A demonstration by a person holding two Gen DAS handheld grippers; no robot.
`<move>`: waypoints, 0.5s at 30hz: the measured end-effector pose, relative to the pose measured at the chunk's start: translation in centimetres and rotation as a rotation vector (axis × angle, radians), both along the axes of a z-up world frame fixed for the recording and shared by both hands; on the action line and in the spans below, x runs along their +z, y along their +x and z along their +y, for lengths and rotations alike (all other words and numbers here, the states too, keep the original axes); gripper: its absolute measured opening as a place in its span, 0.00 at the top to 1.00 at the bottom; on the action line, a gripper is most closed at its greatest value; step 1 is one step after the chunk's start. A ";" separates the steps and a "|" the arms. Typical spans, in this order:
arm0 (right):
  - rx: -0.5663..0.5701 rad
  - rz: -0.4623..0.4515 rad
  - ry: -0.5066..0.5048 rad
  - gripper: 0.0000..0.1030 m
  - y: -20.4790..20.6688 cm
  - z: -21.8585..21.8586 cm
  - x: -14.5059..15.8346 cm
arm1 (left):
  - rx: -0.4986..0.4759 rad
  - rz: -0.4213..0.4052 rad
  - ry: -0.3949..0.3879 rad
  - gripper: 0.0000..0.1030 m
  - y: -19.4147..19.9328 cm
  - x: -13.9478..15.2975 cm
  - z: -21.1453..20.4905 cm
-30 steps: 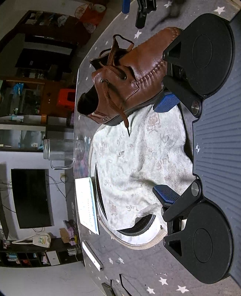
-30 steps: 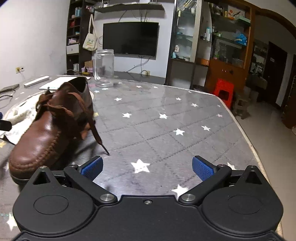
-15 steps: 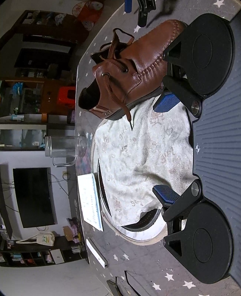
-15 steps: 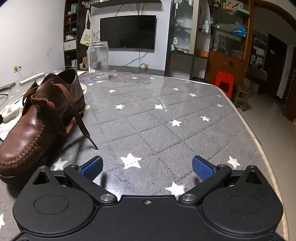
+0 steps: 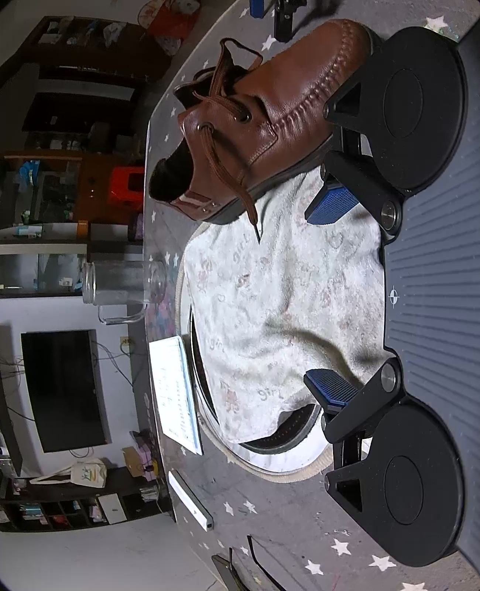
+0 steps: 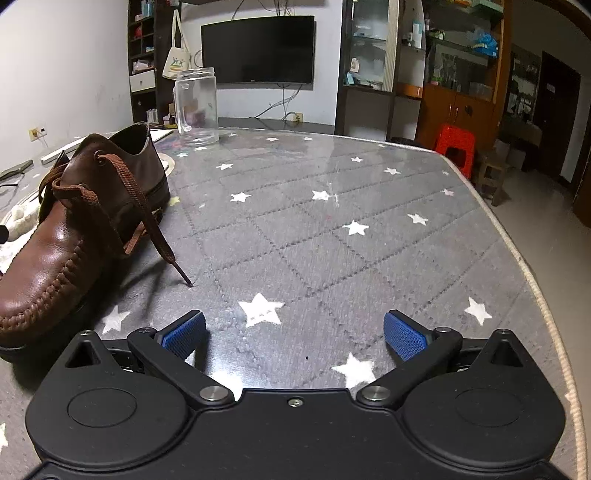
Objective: Lace up shoes with both hands
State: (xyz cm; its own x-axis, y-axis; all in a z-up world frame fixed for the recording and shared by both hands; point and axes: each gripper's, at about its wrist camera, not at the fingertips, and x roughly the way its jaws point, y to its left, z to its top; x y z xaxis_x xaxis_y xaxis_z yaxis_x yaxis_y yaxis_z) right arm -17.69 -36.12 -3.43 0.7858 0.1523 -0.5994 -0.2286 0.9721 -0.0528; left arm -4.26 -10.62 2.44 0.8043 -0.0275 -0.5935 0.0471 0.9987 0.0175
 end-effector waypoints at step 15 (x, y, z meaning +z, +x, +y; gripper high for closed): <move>0.002 0.009 0.015 0.00 0.2 -0.3 0.0 | -0.003 0.020 0.023 0.17 0.4 -0.4 0.3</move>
State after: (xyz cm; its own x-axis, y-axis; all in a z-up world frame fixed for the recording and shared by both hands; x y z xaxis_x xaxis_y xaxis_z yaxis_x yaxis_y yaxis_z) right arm -17.53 -36.40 -3.45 0.7803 0.1628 -0.6038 -0.2309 0.9723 -0.0362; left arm -3.86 -10.29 2.03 0.7924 -0.0160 -0.6098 0.0505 0.9979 0.0394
